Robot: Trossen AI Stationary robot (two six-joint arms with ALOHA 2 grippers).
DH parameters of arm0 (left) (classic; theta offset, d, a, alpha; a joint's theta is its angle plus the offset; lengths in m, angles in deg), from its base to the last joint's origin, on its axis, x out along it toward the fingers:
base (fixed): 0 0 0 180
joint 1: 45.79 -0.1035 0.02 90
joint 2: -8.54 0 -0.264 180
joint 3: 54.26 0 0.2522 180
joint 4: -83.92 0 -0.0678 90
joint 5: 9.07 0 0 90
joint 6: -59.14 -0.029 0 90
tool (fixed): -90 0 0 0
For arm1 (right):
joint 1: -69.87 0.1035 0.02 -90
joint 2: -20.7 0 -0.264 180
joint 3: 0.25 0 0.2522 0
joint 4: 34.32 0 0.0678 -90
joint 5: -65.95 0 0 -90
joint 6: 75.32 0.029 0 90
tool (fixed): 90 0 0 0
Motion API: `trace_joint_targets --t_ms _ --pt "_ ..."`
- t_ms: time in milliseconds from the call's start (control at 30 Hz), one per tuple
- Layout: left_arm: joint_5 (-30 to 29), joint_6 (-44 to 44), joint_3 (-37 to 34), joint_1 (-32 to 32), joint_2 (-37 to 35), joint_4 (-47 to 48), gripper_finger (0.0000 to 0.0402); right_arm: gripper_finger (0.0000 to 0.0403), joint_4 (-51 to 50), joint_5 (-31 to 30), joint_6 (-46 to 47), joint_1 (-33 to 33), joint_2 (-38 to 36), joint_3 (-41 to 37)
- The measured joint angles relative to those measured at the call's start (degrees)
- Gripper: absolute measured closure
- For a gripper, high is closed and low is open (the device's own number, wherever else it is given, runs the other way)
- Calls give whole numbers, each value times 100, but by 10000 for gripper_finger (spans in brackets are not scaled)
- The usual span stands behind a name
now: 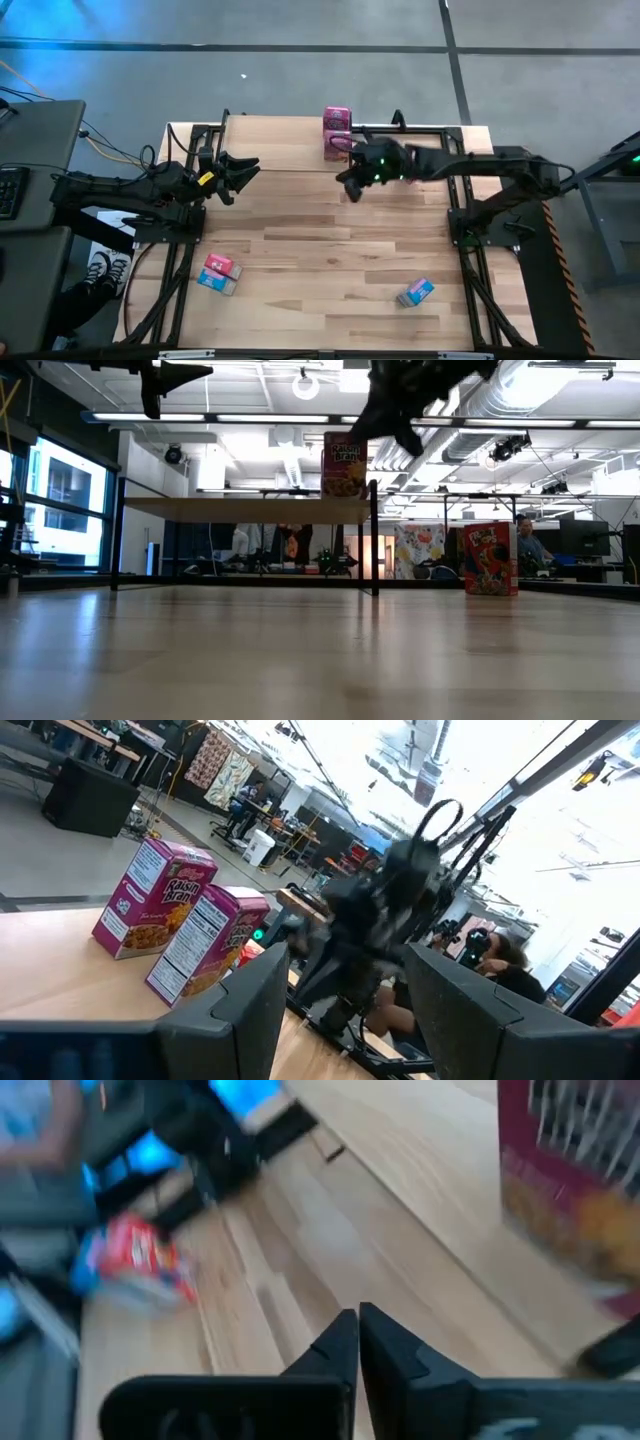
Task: Stack cereal on shelf
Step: Put the purple cereal box on the shelf
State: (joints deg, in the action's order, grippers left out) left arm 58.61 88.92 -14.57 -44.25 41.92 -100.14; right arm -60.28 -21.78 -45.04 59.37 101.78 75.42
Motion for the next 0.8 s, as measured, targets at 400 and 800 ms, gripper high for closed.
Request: trace_joint_targets --t_ms 400,800 --pt "-65 0 0 -2 1 7 207 403 293 -2308 1120 318 190 162" --pt "-127 0 -2 -2 89 54 207 403 -471 -3573 813 531 868 718"
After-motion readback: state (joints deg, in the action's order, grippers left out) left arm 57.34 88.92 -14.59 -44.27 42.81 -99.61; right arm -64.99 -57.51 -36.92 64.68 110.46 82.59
